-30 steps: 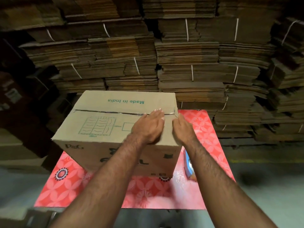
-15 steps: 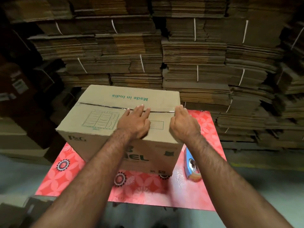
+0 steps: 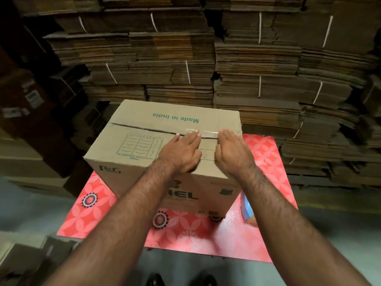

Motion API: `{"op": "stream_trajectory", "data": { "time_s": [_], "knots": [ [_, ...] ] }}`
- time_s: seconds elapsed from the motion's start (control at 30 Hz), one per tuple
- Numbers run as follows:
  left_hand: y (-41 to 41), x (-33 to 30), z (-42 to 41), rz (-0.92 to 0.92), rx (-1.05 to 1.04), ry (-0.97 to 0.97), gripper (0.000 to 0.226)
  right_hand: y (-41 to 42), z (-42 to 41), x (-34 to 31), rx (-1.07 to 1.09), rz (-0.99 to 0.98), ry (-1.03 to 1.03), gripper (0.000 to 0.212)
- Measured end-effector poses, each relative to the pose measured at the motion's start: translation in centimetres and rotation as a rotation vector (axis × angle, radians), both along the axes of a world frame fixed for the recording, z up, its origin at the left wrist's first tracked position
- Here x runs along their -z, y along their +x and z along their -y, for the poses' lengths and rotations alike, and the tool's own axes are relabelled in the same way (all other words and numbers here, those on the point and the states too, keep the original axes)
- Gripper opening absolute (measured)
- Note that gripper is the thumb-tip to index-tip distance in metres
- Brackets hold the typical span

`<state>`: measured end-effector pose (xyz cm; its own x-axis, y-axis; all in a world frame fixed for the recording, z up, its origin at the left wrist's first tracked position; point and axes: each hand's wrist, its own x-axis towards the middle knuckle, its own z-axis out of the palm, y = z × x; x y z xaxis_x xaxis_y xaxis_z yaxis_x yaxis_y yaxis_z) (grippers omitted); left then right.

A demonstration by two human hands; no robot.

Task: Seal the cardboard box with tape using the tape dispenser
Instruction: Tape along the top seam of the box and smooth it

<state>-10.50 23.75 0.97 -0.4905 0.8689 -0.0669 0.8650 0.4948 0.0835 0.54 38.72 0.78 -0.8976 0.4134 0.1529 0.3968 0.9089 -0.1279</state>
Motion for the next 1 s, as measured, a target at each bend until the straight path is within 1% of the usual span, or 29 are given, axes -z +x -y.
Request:
{"op": "stream_trajectory", "data": {
  "time_s": [0.1, 0.3, 0.33, 0.43, 0.5, 0.6, 0.8, 0.93, 1.0],
  "knots": [
    [-1.1, -0.2, 1.6, 0.0, -0.04, -0.016, 0.06, -0.4, -0.2, 0.3, 0.001, -0.004, -0.016, 0.06],
    [-2.9, 0.0, 4.7, -0.048, -0.119, -0.02, 0.063, -0.4, -0.1, 0.1, 0.022, 0.062, -0.039, 0.074],
    [-3.6, 0.0, 5.6, -0.046, -0.13, -0.018, 0.063, -0.8, 0.1, -0.1, 0.048, 0.075, -0.041, 0.073],
    [-4.7, -0.3, 6.6, -0.047, -0.084, 0.017, 0.063, -2.3, 1.8, -0.7, 0.106, 0.077, -0.058, 0.056],
    [-4.9, -0.6, 6.0, -0.021, -0.027, 0.048, 0.062, -3.9, 4.0, -0.8, 0.026, 0.067, -0.091, 0.057],
    [-5.5, -0.5, 5.2, 0.017, -0.021, 0.032, 0.062, -5.6, 6.8, -0.6, -0.08, 0.119, -0.141, 0.059],
    [-7.3, 0.3, 7.1, 0.001, -0.035, 0.007, 0.062, -5.7, 6.8, 0.0, -0.053, 0.193, -0.157, 0.063],
    [-9.5, 0.2, 10.1, -0.003, -0.108, 0.0, 0.061, -5.7, 6.9, -0.1, -0.053, 0.196, -0.159, 0.061],
    [-10.3, 0.0, 11.8, -0.014, -0.165, 0.009, 0.061, -5.8, 6.9, -0.2, -0.055, 0.202, -0.147, 0.064]
  ]
}}
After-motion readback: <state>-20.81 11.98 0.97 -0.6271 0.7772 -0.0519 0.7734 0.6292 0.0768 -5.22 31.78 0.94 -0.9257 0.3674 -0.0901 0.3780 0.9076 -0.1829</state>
